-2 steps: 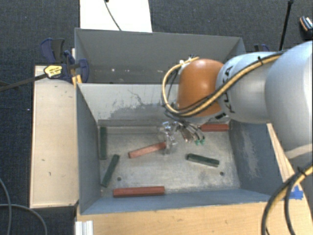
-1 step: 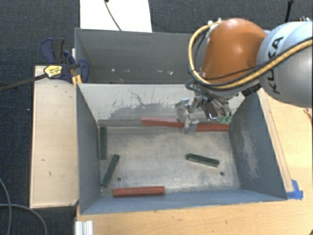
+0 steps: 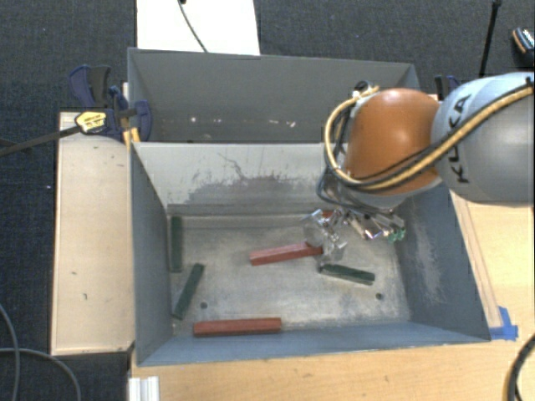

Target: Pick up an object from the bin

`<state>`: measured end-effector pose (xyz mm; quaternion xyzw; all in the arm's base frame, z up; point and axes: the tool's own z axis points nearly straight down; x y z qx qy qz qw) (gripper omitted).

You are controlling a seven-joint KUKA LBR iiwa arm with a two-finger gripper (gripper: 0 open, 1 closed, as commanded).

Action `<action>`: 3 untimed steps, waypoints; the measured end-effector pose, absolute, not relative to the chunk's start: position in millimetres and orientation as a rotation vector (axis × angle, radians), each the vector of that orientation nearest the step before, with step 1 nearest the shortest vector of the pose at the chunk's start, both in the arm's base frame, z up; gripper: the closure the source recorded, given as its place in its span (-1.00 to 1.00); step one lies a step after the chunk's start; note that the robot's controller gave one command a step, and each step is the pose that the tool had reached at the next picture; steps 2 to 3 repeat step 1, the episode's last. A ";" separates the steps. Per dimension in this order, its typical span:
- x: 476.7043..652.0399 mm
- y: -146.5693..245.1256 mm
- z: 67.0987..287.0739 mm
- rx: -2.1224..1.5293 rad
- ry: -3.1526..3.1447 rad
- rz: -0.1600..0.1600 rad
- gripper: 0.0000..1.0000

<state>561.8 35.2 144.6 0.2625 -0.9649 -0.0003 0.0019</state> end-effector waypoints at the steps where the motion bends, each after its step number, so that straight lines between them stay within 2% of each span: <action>1: 552.8 38.1 227.8 0.843 -3.037 0.003 1.00; 3: 552.8 38.1 227.8 0.843 -3.037 0.003 1.00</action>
Offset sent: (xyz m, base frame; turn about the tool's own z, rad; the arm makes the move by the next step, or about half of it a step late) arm -0.0107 0.0025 0.0777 -0.0138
